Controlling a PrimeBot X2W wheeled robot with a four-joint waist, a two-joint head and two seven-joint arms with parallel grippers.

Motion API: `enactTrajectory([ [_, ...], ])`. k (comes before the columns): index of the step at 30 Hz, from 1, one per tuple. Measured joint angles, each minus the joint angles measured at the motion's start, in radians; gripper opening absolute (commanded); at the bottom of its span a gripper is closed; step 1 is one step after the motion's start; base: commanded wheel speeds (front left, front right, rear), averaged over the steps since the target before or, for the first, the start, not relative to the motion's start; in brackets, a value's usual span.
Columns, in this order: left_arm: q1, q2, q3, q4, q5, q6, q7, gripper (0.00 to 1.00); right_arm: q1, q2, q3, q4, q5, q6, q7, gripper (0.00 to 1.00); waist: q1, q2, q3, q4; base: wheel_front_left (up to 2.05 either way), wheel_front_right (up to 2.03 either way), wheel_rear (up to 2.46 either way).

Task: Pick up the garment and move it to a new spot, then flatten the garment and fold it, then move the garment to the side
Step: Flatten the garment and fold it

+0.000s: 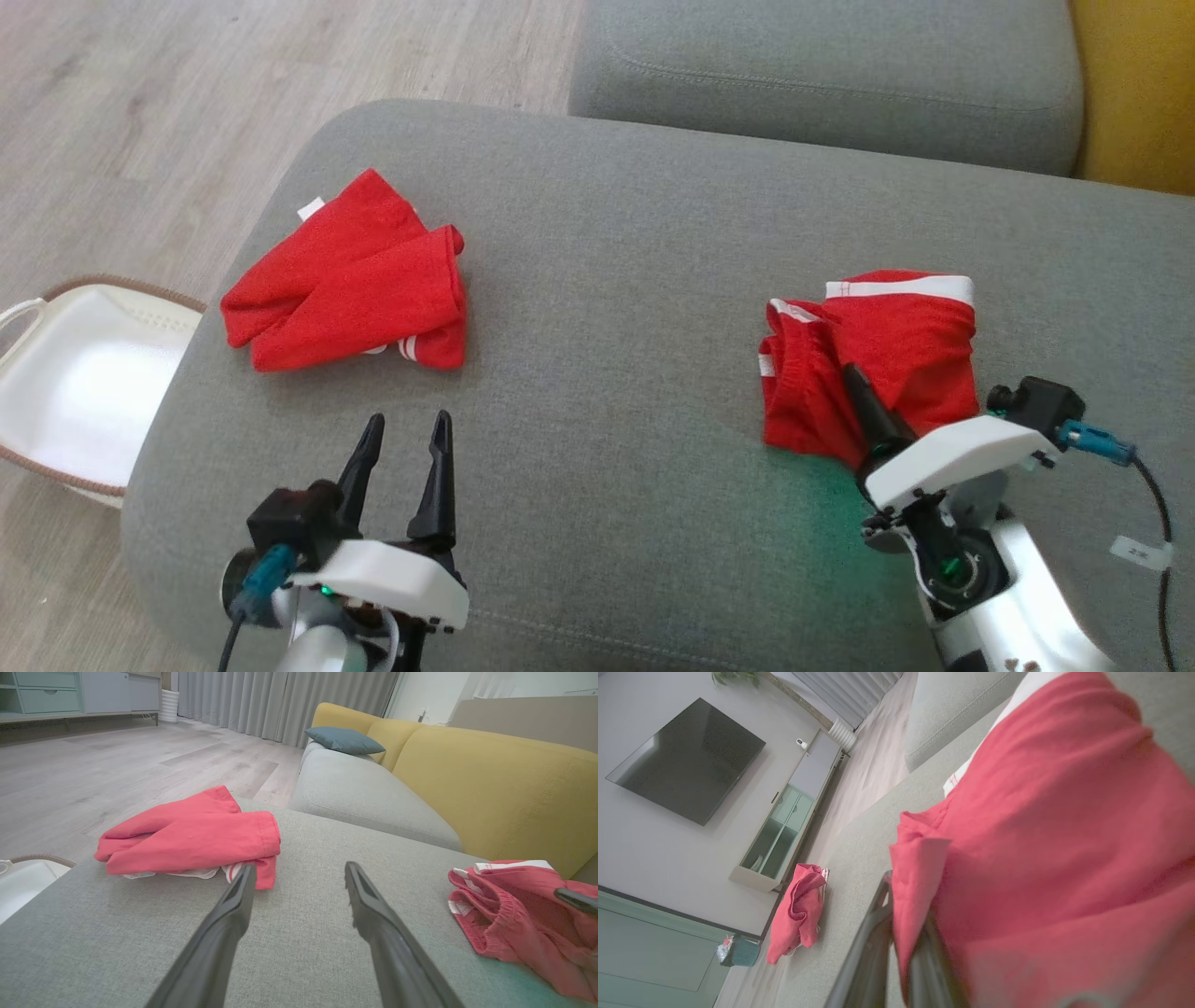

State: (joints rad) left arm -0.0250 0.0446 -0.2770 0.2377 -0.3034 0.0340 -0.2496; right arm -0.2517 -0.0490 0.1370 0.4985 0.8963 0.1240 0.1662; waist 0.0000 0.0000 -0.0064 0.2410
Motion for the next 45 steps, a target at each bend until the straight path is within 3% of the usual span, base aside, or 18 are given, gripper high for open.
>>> enactTrajectory([
  [7,0.001,0.000,-0.001,0.000,0.000,0.001,0.000,1.00,-0.006,-0.001,0.071,0.004,-0.016,0.000,-0.027,0.00,0.0000,0.0000,0.015,0.015,0.00,0.00,0.00],
  [8,0.001,0.000,-0.001,-0.001,0.000,0.001,0.000,1.00,-0.009,0.000,0.076,0.014,-0.038,0.000,-0.031,0.09,0.0000,0.0000,0.018,0.016,0.00,0.00,0.00],
  [9,0.001,0.000,-0.002,-0.001,0.000,0.001,0.000,1.00,-0.011,0.000,0.079,0.026,-0.061,0.000,-0.042,0.78,0.0000,0.0000,0.021,0.017,0.00,0.00,0.00],
  [10,0.001,0.000,-0.002,-0.001,-0.001,0.001,0.000,1.00,-0.015,-0.001,0.081,0.039,-0.083,0.000,-0.049,1.00,0.0000,0.0000,0.025,0.017,0.00,0.00,0.00],
  [20,-0.013,0.000,-0.015,-0.007,-0.026,0.007,0.000,1.00,-0.101,-0.002,0.115,0.193,-0.194,0.000,-0.058,1.00,0.0000,0.0000,0.071,0.028,0.00,0.00,0.00],
  [31,-0.034,0.000,-0.034,-0.008,-0.039,0.015,0.000,1.00,-0.165,-0.005,0.142,0.304,-0.238,0.000,-0.053,1.00,0.0000,0.0000,0.110,0.044,0.00,0.00,0.00],
  [37,-0.040,0.000,-0.030,-0.007,-0.044,0.020,0.000,1.00,-0.172,-0.006,0.166,0.299,-0.226,0.000,-0.069,1.00,0.0000,0.0000,0.093,0.018,0.00,0.00,0.00],
  [45,-0.039,0.000,-0.003,-0.010,-0.030,0.020,0.000,1.00,-0.164,-0.040,0.184,0.183,-0.265,0.000,-0.132,1.00,0.0000,0.0000,0.038,-0.042,0.00,0.00,0.00],
])
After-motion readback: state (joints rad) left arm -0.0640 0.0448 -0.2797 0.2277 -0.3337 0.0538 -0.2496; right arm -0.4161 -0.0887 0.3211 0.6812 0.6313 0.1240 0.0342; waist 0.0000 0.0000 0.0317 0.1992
